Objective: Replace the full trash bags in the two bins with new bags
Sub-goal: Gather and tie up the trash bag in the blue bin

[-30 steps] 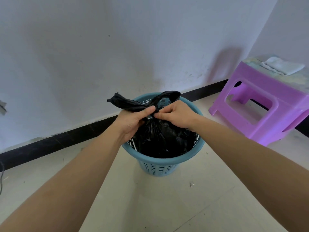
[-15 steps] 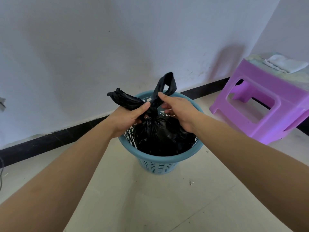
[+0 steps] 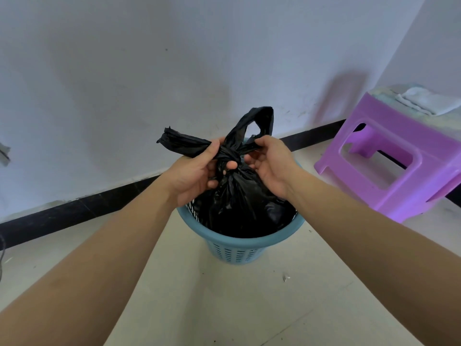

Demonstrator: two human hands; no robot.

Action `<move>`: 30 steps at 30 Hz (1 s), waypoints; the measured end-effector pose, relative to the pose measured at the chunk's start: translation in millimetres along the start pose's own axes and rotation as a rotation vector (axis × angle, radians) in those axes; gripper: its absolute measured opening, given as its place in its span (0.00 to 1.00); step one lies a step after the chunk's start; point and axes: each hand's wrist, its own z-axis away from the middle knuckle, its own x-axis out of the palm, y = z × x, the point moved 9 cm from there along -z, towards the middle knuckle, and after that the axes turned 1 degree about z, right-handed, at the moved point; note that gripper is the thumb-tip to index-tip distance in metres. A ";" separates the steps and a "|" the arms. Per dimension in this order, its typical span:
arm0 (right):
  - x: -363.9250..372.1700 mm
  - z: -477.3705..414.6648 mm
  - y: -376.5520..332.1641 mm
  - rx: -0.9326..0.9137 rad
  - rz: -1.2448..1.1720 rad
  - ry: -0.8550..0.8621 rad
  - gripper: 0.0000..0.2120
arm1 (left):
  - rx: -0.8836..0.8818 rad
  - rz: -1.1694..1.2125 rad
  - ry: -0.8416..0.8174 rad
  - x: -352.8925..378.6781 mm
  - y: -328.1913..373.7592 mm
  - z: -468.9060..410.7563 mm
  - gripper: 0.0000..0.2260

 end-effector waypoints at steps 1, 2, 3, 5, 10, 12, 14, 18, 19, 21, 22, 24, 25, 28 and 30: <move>5.3 3.1 -1.4 0.014 0.008 -0.057 0.10 | -0.001 0.006 0.010 -2.1 -1.1 0.2 0.17; 11.2 5.8 -2.1 0.029 0.033 -0.122 0.14 | -0.003 0.004 0.020 -3.5 -2.0 0.5 0.17; 17.4 9.7 -2.3 0.045 0.075 -0.188 0.19 | -0.004 -0.007 0.025 -4.3 -2.8 0.8 0.18; 26.5 14.8 1.0 0.076 0.177 -0.276 0.29 | -0.003 -0.033 0.012 -2.1 -4.2 0.8 0.18; 17.3 9.3 9.1 0.124 0.088 -0.171 0.18 | -0.019 0.072 -0.010 6.1 -6.4 3.4 0.16; 10.5 3.8 9.9 0.127 0.040 -0.135 0.13 | -0.043 0.142 -0.004 7.4 -8.2 4.6 0.13; 5.8 -0.8 7.8 0.099 -0.008 -0.111 0.11 | -0.047 0.186 0.007 6.8 -9.8 4.4 0.09; 9.8 1.7 1.0 0.041 -0.065 -0.151 0.09 | -0.005 0.238 0.042 3.1 -10.5 2.8 0.07; 10.5 2.2 -0.7 0.021 -0.055 -0.156 0.10 | 0.002 0.246 0.067 0.7 -11.0 2.5 0.08; 12.4 3.0 -3.7 -0.018 -0.033 -0.164 0.10 | 0.007 0.262 0.084 -0.7 -11.3 1.4 0.07; 13.0 3.0 -4.6 -0.031 -0.019 -0.163 0.10 | 0.000 0.264 0.082 -0.1 -11.8 0.8 0.05; 12.7 3.3 -4.2 -0.039 0.012 -0.140 0.09 | -0.029 0.232 0.070 1.6 -12.6 -0.1 0.03; 12.0 3.1 -3.6 -0.040 0.020 -0.120 0.08 | -0.049 0.212 0.071 2.0 -13.8 -0.8 0.04; 10.3 1.7 -7.6 -0.088 0.011 -0.065 0.03 | -0.093 0.181 0.113 0.2 -14.9 -1.4 0.08; 10.2 2.8 -13.1 -0.120 -0.008 -0.047 0.02 | -0.113 0.158 0.141 -2.7 -15.8 -1.4 0.10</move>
